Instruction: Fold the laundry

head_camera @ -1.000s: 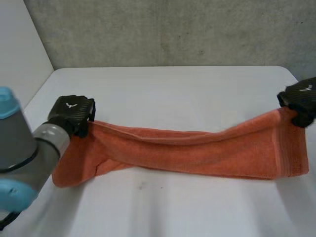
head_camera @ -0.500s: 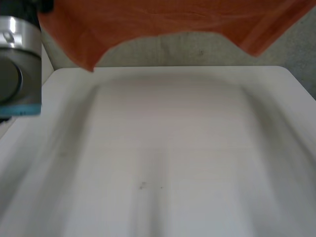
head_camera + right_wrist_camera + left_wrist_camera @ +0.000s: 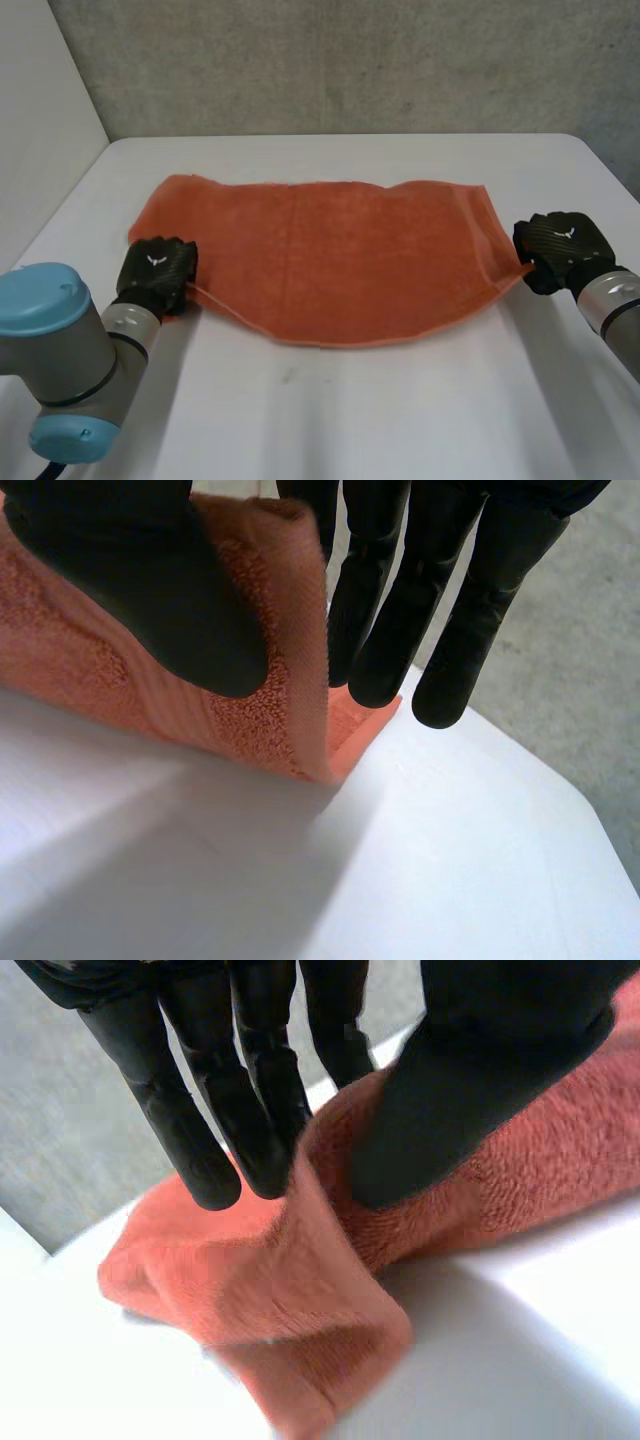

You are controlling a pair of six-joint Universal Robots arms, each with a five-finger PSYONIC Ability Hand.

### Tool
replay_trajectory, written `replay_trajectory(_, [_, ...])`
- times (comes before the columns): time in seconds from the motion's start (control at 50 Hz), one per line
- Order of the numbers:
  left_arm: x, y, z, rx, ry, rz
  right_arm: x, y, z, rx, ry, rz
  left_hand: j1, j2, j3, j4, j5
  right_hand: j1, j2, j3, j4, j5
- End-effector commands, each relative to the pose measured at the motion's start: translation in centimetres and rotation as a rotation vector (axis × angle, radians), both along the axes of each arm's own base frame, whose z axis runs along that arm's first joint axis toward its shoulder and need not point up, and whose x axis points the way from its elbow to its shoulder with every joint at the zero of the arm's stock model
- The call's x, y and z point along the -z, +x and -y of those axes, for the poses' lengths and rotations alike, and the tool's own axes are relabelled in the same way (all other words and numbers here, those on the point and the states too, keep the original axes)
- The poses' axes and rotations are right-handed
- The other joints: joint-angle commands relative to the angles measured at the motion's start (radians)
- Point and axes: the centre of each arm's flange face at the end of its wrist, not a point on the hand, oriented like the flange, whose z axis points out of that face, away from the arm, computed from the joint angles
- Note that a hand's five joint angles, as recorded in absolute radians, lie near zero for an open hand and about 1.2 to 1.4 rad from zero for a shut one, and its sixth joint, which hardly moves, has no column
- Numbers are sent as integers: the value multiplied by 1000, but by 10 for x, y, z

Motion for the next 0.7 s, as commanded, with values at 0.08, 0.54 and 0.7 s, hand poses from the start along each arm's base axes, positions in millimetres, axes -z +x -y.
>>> replay_trajectory(0.08, [-2,5,4,-22,28,4,-6,-30,16,93,2,15,-332,-336,-338,-336,-363,412,216,207,203,236])
replay_trajectory(0.54, [9,20,10,-79,107,12,-7,-48,22,153,2,14,-327,-330,-332,-330,-357,412,216,207,203,236])
replay_trajectory(0.7, [-4,9,-10,-66,178,-89,-5,-47,20,153,11,14,-332,-336,-338,-336,-363,412,216,207,203,236])
